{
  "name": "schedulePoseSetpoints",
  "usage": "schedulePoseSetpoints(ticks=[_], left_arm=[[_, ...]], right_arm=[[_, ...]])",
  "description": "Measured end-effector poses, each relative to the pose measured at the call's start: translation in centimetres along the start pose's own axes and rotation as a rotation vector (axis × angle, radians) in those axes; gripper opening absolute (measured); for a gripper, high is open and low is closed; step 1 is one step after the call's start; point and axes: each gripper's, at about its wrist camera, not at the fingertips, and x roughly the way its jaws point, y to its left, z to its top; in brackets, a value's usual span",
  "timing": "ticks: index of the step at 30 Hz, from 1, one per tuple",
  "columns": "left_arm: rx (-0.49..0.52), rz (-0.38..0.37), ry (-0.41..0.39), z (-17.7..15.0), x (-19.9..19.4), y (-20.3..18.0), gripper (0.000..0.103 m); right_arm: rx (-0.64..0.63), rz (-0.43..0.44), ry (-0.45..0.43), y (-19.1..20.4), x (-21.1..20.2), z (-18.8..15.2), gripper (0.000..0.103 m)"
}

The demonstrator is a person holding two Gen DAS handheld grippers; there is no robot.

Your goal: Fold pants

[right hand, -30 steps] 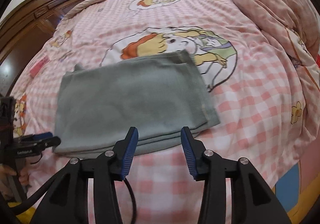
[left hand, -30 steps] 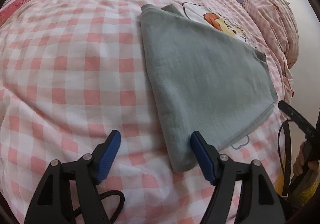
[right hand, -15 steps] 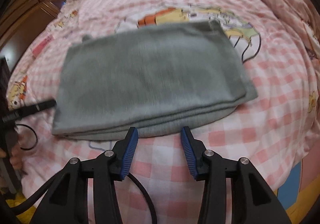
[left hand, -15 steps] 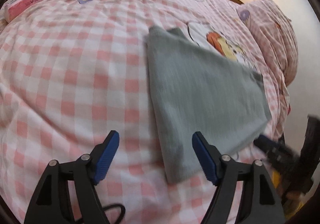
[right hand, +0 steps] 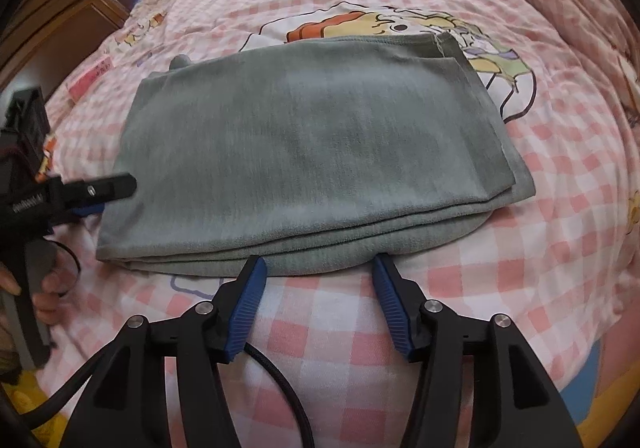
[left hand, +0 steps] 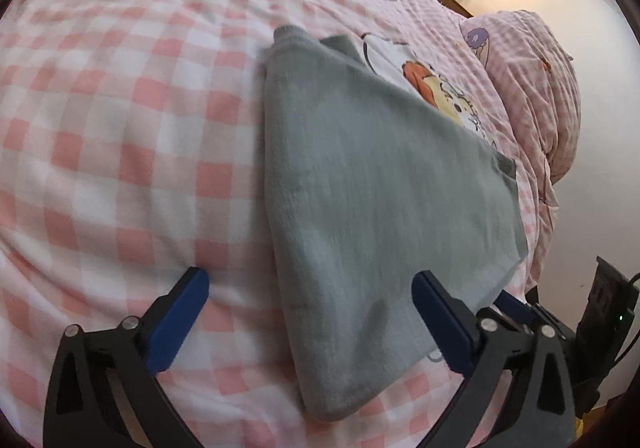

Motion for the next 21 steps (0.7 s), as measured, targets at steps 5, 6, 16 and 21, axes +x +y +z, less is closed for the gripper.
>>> schedulePoseSetpoints(ticks=[5,6,16,21], left_arm=[[-0.009,-0.001,0.078,-0.8,0.8,-0.6,0.102],[-0.007,0.002,0.074,-0.9,0.7,-0.7,0.097],[0.029,-0.023,0.020,-1.5,-0.5,-1.8,0.028],[0.036,-0.097,-0.042,-1.4,-2.4,-2.2,0.020]], right_arm=[[0.069,0.085,-0.016,-1.3,-0.2,0.0,0.057],[0.078,0.095,-0.016,-1.4,-0.3,0.0,0.057],[0.156,0.121,-0.012,-2.0,-0.9,0.7,0.052],[0.191,0.123,-0.028,-2.4,-2.0,0.9,0.049]])
